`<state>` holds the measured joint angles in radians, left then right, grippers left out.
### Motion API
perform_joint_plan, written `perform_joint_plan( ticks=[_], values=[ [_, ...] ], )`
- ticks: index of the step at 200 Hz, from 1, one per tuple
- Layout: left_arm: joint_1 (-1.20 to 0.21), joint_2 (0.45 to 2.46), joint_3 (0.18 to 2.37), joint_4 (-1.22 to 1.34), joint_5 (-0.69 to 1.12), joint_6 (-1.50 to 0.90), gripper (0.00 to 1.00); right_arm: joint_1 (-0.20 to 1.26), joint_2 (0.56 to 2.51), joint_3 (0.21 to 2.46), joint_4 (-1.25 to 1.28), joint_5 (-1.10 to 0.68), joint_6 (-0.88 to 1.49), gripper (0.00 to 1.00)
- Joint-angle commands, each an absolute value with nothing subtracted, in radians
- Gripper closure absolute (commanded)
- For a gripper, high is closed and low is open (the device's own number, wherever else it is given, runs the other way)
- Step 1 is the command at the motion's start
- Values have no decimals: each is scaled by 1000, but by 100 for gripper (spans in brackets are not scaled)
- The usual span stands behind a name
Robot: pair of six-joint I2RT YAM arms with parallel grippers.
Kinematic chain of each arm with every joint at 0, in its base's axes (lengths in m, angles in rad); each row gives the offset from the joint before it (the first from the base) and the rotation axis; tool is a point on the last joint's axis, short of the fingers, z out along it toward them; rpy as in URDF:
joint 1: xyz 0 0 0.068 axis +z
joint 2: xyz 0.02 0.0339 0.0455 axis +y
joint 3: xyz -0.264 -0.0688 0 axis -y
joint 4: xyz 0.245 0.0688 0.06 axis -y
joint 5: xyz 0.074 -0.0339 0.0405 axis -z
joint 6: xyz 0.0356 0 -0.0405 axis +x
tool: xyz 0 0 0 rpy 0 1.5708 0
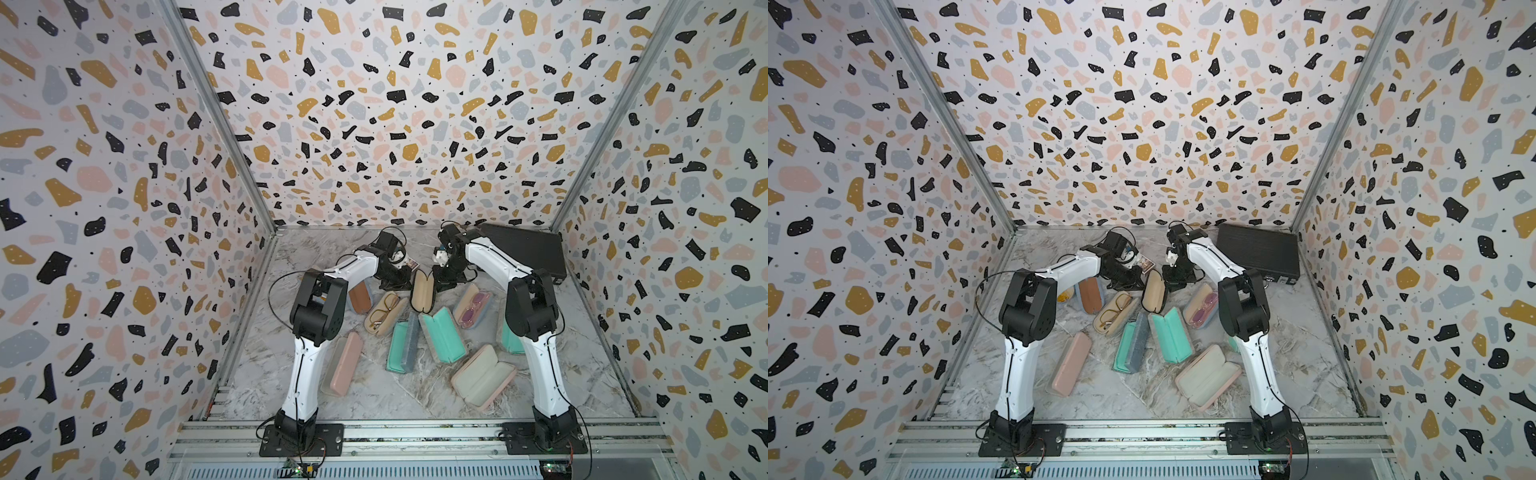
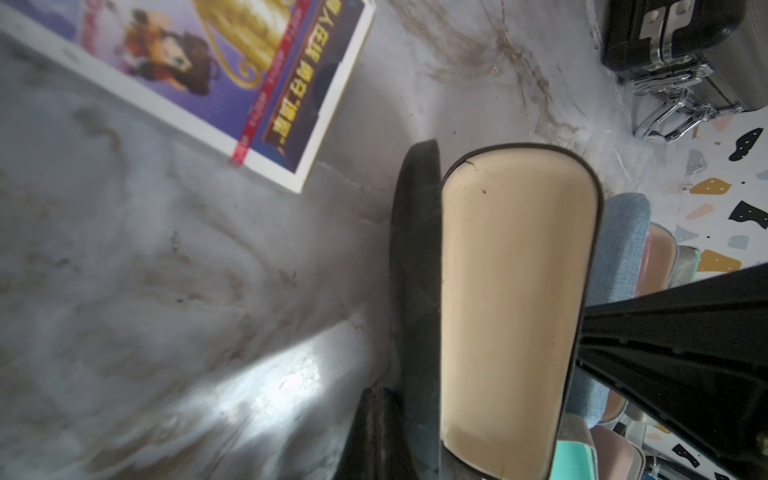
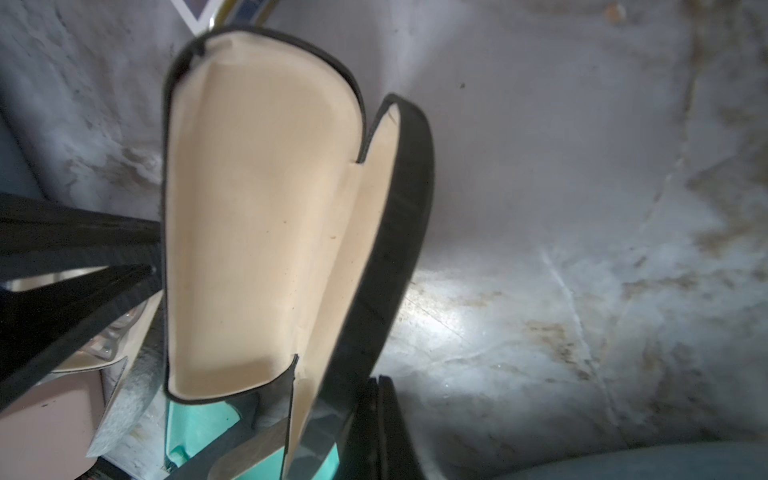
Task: Close the glasses case
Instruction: Close the glasses case at the center of the board.
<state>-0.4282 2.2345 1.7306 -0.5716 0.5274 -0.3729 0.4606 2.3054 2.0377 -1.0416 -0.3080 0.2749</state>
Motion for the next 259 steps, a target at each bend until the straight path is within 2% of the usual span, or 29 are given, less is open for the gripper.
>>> perform_joint_plan(
  ticks=[1,259],
  values=[
    [-458,2243,1775,-538,584,-351,100,495,2297,2083,-1025,-397,258,100],
    [-482,2241,1804,-558,561,-302,100,513,2389,2250,-1154,-456,181,100]
  ],
)
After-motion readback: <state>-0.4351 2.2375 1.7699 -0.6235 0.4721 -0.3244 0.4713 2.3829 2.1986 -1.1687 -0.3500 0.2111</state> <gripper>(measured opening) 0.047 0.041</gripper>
